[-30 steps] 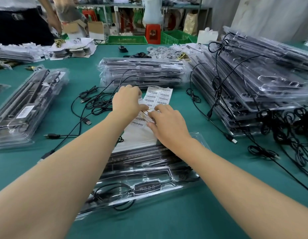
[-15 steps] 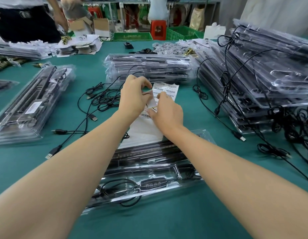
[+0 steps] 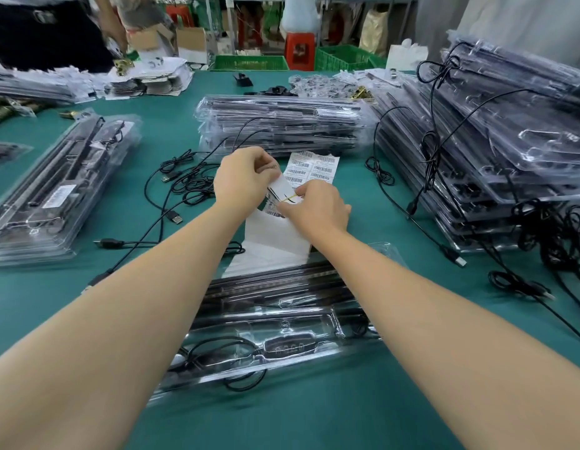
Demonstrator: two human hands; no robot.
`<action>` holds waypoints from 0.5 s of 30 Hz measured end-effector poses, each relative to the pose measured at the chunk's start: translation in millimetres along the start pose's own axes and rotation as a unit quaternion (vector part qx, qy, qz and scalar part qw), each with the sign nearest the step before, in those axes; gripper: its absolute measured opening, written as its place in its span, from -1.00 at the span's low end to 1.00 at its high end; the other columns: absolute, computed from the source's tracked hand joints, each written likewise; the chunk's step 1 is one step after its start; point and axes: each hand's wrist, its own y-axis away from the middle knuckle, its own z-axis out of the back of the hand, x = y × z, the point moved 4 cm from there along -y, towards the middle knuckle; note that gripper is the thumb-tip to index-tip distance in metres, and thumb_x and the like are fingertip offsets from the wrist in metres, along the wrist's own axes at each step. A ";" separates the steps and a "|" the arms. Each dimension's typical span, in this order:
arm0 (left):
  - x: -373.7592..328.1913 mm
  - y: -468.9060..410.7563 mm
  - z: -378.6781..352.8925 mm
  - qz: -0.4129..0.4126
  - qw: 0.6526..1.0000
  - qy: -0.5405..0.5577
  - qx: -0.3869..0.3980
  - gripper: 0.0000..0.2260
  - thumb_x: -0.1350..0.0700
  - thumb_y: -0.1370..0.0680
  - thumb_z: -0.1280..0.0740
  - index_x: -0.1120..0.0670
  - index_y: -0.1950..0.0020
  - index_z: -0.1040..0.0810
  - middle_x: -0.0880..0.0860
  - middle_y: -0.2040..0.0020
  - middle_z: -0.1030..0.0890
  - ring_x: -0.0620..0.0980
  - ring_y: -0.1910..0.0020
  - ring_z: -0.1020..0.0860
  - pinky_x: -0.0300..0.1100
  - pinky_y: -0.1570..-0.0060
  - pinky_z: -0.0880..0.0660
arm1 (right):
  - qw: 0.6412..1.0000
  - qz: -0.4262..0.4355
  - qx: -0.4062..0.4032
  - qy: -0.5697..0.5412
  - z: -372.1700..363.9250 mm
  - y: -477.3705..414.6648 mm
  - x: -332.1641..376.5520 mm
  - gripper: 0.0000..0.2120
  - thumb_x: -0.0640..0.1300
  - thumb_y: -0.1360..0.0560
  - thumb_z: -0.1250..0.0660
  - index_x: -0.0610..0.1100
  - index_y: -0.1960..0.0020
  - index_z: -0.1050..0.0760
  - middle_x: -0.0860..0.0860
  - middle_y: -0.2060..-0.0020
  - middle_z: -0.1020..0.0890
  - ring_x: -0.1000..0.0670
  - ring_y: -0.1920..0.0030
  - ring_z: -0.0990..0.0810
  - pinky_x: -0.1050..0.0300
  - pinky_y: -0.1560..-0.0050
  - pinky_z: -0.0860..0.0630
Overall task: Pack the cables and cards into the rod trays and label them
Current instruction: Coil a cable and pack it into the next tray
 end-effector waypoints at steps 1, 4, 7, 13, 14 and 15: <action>3.2 -2.4 2.6 0.013 1.000 0.022 -0.015 -0.93 0.11 -0.52 -0.43 -0.07 0.11 -0.63 -0.07 0.11 -0.68 0.02 0.05 -0.63 -0.02 -0.01 -0.59 | 1.000 -0.003 -0.001 -0.005 -0.2 -0.2 -1.0 -0.76 0.16 -0.41 -0.50 0.08 0.10 -0.51 0.11 0.09 -0.59 -0.06 0.06 -0.53 -0.01 -0.01 -0.23; 9.7 -9.8 6.4 0.017 0.997 0.069 -0.017 -0.93 0.14 -0.53 -0.44 -0.03 0.05 -0.66 -0.01 0.08 -0.68 0.06 0.04 -0.63 0.04 -0.05 -0.61 | 1.000 -0.001 -0.008 -0.005 -1.0 0.1 -1.9 -0.74 0.15 -0.41 -0.50 0.08 0.19 -0.45 0.13 0.20 -0.51 -0.05 0.13 -0.48 -0.01 0.01 -0.23; 14.5 -15.9 14.5 0.037 0.992 0.112 -0.051 -0.93 0.16 -0.57 -0.40 -0.01 0.02 -0.63 0.00 0.07 -0.65 0.13 0.02 -0.65 0.10 -0.03 -0.63 | 1.000 -0.001 -0.008 -0.005 -1.4 0.5 -1.7 -0.75 0.14 -0.42 -0.50 0.08 0.19 -0.46 0.10 0.16 -0.55 -0.07 0.09 -0.51 -0.01 0.00 -0.22; 7.9 -6.5 68.8 0.044 0.974 0.179 -0.128 -0.81 0.21 -0.62 -0.32 -0.09 -0.11 -0.53 0.11 -0.04 -0.65 0.05 0.21 -0.71 -0.03 0.12 -0.67 | 0.999 0.031 -0.013 0.037 -1.0 4.0 1.2 -0.78 0.12 -0.49 -0.43 0.00 -0.02 -0.57 -0.01 -0.10 -0.62 -0.12 -0.08 -0.59 -0.06 -0.05 -0.27; 4.6 3.0 80.0 0.034 0.973 0.193 -0.118 -0.80 0.21 -0.62 -0.33 -0.09 -0.13 -0.54 0.11 -0.03 -0.65 0.01 0.25 -0.71 -0.09 0.14 -0.67 | 0.998 0.035 -0.004 0.043 0.6 4.4 1.9 -0.73 0.15 -0.50 -0.42 0.00 -0.07 -0.57 -0.01 -0.11 -0.61 -0.12 -0.11 -0.57 -0.06 -0.06 -0.28; 2.7 15.0 91.0 0.028 0.973 0.206 -0.105 -0.81 0.22 -0.62 -0.34 -0.07 -0.13 -0.58 0.08 -0.04 -0.66 -0.03 0.25 -0.71 -0.14 0.12 -0.67 | 0.998 0.039 0.010 0.056 3.7 5.4 2.1 -0.67 0.19 -0.51 -0.41 0.00 -0.14 -0.56 -0.01 -0.13 -0.61 -0.12 -0.16 -0.56 -0.07 -0.07 -0.29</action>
